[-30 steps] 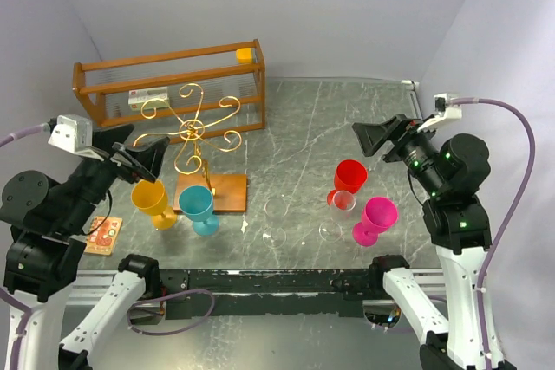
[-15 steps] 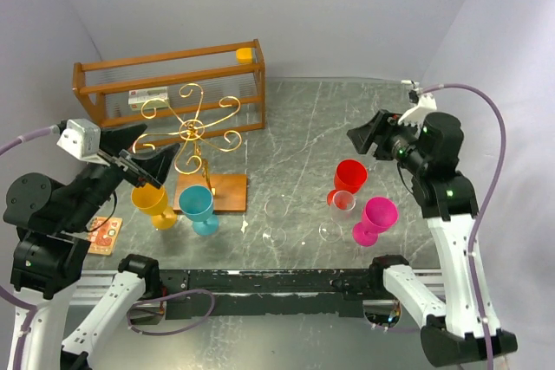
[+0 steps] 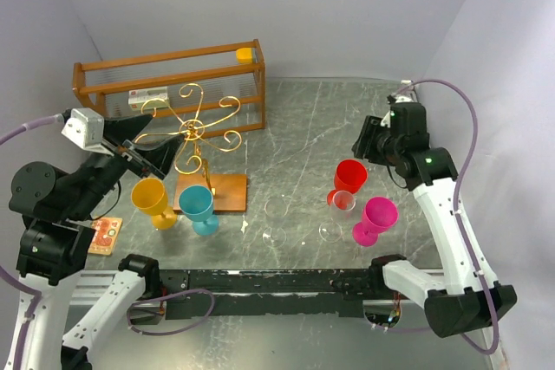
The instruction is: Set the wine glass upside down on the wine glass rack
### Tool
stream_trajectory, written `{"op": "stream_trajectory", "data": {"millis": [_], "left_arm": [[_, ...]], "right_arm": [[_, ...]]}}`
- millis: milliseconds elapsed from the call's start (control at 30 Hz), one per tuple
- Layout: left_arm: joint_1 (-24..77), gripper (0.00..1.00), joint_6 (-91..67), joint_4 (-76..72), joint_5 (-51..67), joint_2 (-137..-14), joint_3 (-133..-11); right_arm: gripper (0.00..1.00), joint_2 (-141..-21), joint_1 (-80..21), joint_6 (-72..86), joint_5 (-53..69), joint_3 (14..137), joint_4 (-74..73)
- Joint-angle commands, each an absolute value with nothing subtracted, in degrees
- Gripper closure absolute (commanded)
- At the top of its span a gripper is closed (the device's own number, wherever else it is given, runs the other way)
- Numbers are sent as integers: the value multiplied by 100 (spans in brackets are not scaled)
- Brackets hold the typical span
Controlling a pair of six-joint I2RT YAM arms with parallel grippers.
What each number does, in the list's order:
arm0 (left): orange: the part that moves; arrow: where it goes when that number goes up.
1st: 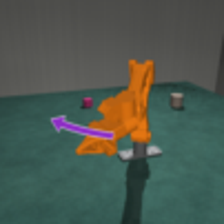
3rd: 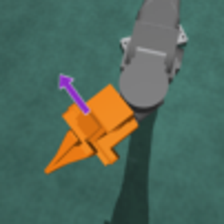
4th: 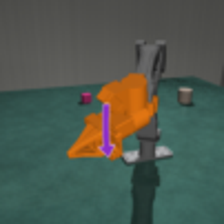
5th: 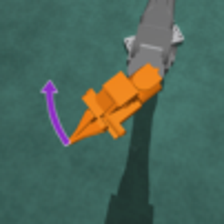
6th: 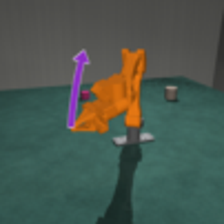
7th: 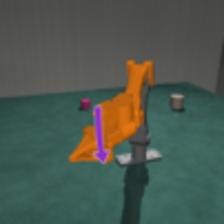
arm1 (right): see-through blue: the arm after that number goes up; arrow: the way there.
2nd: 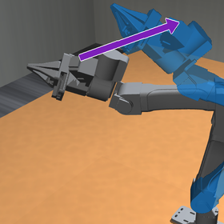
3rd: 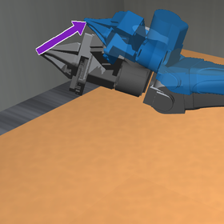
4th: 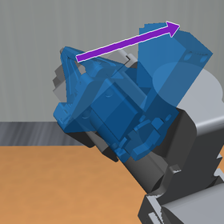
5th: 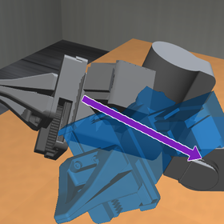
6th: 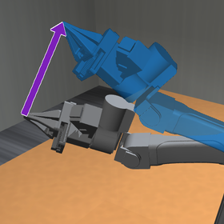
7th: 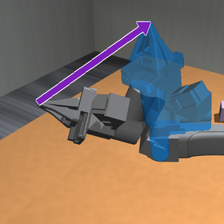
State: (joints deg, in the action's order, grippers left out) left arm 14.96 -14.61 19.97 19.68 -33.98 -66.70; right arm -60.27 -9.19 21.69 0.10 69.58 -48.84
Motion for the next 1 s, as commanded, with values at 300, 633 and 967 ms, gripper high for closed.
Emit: {"op": "stream_trajectory", "data": {"millis": [300,633,967], "left_arm": [[1538,3,-1437,1121,2207,-3300,-6305],[1538,3,-1225,1210,2305,-3314,-6241],[1538,3,-1207,1418,2407,-3336,-6366]], "right_arm": [[57,-6879,-2674,2912,-1773,6931,-5162],[72,-7321,-2793,3239,-1781,6669,-5080],[91,-7497,-2795,3659,-1989,6453,-4848]]}}
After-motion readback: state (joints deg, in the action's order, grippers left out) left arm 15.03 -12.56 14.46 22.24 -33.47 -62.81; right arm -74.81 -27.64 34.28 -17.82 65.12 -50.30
